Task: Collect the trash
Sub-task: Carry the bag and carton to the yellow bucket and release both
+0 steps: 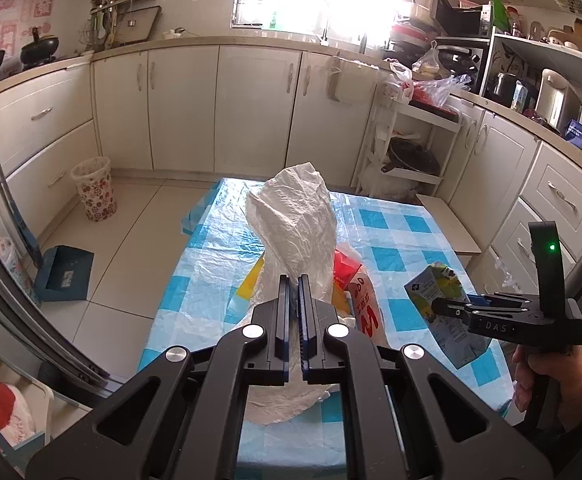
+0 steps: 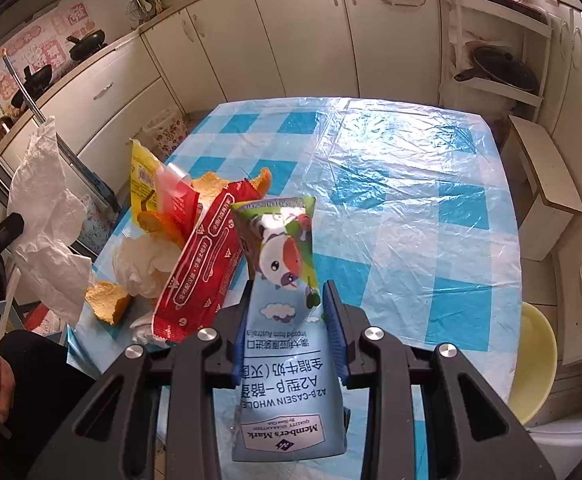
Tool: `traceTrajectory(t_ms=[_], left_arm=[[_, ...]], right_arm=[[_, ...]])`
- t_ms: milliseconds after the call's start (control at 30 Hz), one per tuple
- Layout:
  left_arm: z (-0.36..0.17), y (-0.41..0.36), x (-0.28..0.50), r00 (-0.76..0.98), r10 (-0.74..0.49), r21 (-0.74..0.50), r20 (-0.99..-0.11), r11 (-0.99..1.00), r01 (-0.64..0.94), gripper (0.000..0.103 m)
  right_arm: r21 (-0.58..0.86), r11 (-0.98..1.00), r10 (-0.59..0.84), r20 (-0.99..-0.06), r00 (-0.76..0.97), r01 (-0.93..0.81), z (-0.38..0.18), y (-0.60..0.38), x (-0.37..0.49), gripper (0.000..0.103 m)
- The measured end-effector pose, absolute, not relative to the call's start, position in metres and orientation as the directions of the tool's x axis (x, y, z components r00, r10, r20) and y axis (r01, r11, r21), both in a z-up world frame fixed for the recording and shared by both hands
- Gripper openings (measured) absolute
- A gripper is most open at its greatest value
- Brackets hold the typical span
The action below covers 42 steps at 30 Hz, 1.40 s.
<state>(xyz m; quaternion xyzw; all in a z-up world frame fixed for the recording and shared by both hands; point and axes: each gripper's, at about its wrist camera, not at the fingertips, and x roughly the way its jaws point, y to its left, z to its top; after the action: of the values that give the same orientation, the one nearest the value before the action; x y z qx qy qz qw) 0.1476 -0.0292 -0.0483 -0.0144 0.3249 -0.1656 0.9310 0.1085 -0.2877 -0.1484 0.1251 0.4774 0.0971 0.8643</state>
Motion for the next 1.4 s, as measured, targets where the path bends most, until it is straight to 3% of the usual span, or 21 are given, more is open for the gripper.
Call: traceTrajectory(t_ms=[433,700,933,1133,1167,1233,1400], left_arm=[[-0.015,-0.086,0.115,0.732,-0.393,-0.085,-0.556,0.903,0.420,0.004],[0.007,-0.166,0.084,0.659,-0.521,-0.112,-0.542,0.822,0.558,0.004],[0.000,-0.251,0.072,0.548,-0.612,-0.159,-0.571,0.737,0.657,0.004],[-0.028,-0.313,0.088,0.454,-0.642,-0.241,-0.617,0.704,0.668,0.004],[-0.032,-0.322,0.091,0.444,-0.644,-0.250,-0.623,0.702,0.667,0.004],[-0.041,-0.341,0.098,0.423,-0.644,-0.265,-0.638,0.699,0.664,0.004],[-0.059,-0.383,0.108,0.389,-0.631,-0.268,-0.671,0.696,0.667,0.004]], right_arm=[[0.357,0.933,0.252,-0.733,0.632,0.044,-0.127,-0.344,0.078,0.033],[0.389,0.879,0.106,-0.724,0.682,0.276,-0.142,-0.440,0.045,0.034],[0.391,0.783,0.003,-0.780,0.626,0.483,-0.183,-0.506,0.022,0.034],[0.349,0.755,0.023,-0.861,0.509,0.556,-0.232,-0.524,0.037,0.034],[0.339,0.753,0.037,-0.877,0.478,0.563,-0.242,-0.527,0.041,0.037],[0.334,0.739,0.066,-0.900,0.431,0.585,-0.257,-0.535,0.045,0.053],[0.438,0.642,0.020,-0.830,0.558,0.629,-0.224,-0.564,0.022,0.056]])
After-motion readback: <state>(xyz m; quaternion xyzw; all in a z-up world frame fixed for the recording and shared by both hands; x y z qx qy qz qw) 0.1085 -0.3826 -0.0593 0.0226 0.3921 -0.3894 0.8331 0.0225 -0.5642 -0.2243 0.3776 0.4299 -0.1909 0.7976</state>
